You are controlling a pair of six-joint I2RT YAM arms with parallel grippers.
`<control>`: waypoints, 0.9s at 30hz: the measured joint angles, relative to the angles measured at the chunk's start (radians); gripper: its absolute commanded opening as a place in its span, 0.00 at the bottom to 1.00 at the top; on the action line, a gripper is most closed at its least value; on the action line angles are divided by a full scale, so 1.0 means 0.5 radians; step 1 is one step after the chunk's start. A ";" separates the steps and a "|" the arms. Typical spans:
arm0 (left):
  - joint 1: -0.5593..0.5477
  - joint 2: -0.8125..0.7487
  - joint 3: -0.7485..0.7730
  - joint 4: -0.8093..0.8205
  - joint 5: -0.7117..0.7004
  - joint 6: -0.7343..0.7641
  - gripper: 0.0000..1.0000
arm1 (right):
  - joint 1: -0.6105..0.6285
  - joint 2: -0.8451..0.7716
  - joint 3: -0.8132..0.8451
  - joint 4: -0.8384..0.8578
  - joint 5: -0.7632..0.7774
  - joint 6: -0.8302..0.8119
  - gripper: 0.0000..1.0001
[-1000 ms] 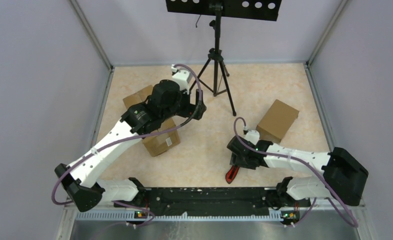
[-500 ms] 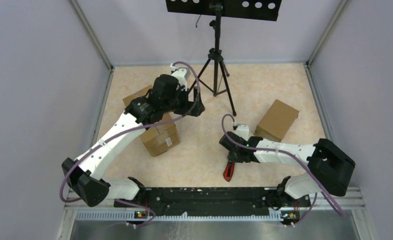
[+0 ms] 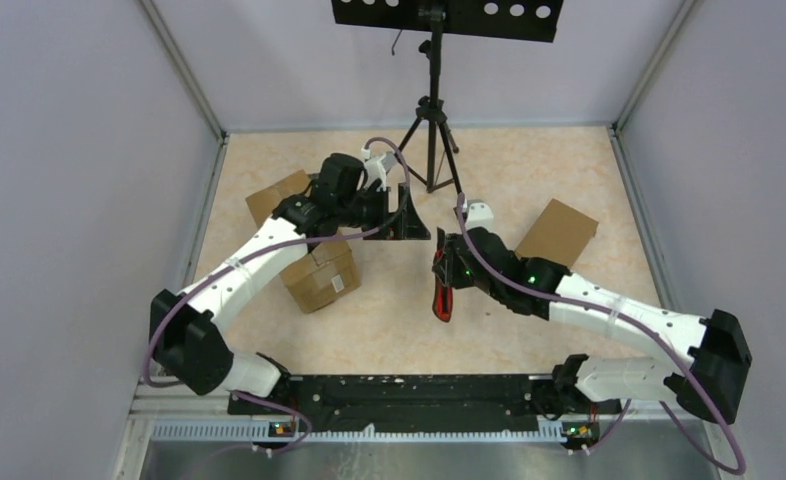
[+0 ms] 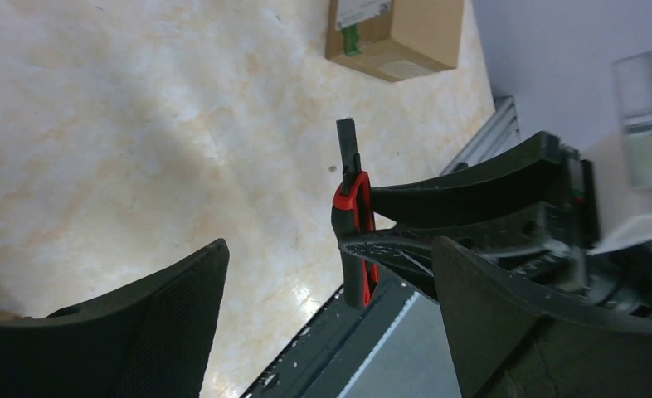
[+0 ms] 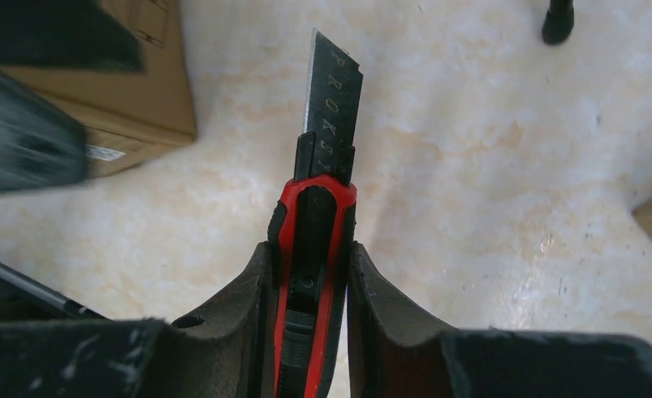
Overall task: Unpack the express box
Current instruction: Pick up the knife at the center of the board.
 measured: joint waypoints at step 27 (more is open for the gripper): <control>0.000 0.107 -0.152 0.355 0.456 -0.357 0.58 | 0.000 -0.023 0.253 0.137 -0.158 -0.340 0.00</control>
